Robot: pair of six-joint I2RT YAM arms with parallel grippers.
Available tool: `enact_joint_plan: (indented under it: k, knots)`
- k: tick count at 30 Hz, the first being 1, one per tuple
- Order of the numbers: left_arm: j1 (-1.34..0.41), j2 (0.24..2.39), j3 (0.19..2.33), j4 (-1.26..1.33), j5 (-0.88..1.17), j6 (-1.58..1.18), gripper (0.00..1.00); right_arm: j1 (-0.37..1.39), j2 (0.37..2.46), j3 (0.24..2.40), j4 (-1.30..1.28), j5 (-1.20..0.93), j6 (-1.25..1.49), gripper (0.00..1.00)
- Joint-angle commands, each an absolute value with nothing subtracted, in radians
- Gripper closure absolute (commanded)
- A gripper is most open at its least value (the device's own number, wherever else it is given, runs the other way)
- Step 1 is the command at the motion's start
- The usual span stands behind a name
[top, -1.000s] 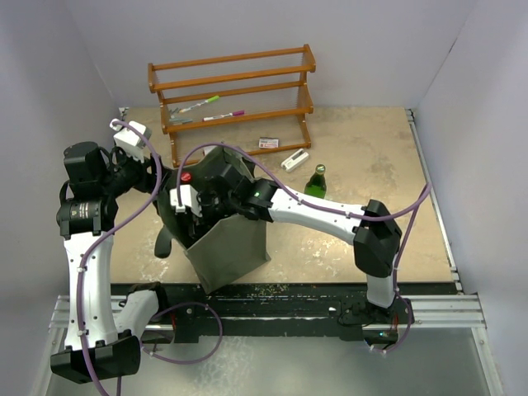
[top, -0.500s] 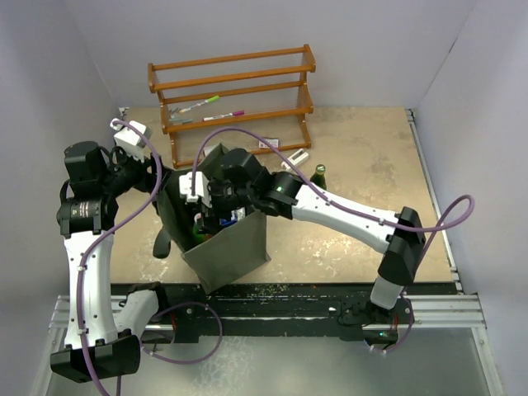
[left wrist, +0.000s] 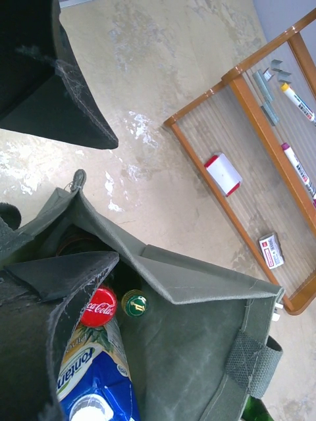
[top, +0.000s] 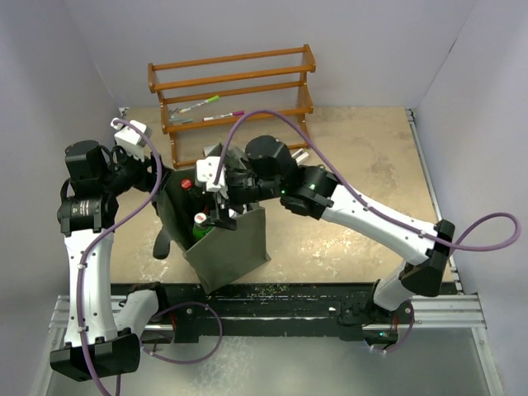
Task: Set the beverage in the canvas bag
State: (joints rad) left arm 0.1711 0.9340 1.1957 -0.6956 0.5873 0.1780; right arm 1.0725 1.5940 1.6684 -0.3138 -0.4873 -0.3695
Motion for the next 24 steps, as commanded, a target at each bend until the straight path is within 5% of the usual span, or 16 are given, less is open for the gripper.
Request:
enact_joint_plan:
  k: [1, 10, 24]
  knots:
    - [0.182, 0.93, 1.186, -0.636, 0.591, 0.195, 0.33, 1.072, 1.511, 1.749, -0.342, -0.447, -0.353, 0.15]
    - [0.182, 0.92, 1.173, -0.633, 0.607, 0.21, 0.31, 0.958, 1.413, 1.734, -0.352, -0.46, -0.35, 0.15]
    - [0.181, 0.934, 1.214, -0.651, 0.672, 0.208, 0.28, 0.39, 1.146, 1.51, -0.139, -0.591, -0.13, 0.12]
